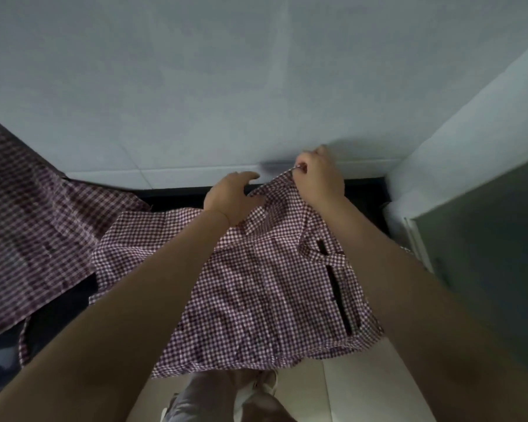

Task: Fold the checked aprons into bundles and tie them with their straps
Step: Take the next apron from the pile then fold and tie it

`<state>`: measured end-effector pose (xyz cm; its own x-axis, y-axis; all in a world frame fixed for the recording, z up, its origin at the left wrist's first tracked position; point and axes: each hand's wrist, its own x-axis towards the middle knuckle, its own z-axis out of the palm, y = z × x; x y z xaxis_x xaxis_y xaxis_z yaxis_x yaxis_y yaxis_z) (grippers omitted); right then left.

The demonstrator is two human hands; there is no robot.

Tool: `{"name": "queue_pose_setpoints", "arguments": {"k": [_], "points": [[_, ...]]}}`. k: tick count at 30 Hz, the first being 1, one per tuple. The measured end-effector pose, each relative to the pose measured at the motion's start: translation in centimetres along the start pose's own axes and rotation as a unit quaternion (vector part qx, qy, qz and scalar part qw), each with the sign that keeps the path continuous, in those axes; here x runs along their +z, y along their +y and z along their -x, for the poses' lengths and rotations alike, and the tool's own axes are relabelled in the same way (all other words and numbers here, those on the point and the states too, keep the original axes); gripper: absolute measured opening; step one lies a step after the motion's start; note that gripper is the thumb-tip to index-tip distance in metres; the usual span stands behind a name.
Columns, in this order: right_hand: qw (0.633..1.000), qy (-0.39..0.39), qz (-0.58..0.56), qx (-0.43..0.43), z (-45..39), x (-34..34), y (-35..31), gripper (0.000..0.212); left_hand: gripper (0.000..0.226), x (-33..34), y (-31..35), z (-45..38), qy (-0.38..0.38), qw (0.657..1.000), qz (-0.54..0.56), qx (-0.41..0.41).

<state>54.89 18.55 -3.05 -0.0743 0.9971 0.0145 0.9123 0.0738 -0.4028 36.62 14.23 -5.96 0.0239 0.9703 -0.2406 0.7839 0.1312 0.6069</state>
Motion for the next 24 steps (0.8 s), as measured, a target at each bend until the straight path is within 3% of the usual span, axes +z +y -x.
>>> {"name": "queue_pose_setpoints", "arguments": {"k": [3,10,14,20,24], "points": [[1.0,-0.008,-0.013,-0.014,0.1,-2.9,0.3,0.017,0.024,-0.6,3.3,-0.8,0.006,1.0,-0.012,-0.007],[1.0,0.008,0.016,-0.004,0.9,-7.6,1.9,0.015,0.026,-3.0,4.6,0.3,0.028,0.998,-0.05,-0.029],[0.995,0.022,0.096,0.024,1.4,-9.0,2.2,0.019,0.025,-4.8,4.2,1.4,0.063,0.994,-0.071,-0.049],[0.979,0.06,0.189,0.048,2.0,-11.6,0.8,0.015,0.028,-6.3,2.7,3.4,-0.066,0.969,-0.225,-0.076],[0.979,0.087,0.173,0.056,3.0,-13.4,0.0,0.016,0.023,-6.9,2.5,5.9,-0.008,0.979,-0.178,-0.103]]}}
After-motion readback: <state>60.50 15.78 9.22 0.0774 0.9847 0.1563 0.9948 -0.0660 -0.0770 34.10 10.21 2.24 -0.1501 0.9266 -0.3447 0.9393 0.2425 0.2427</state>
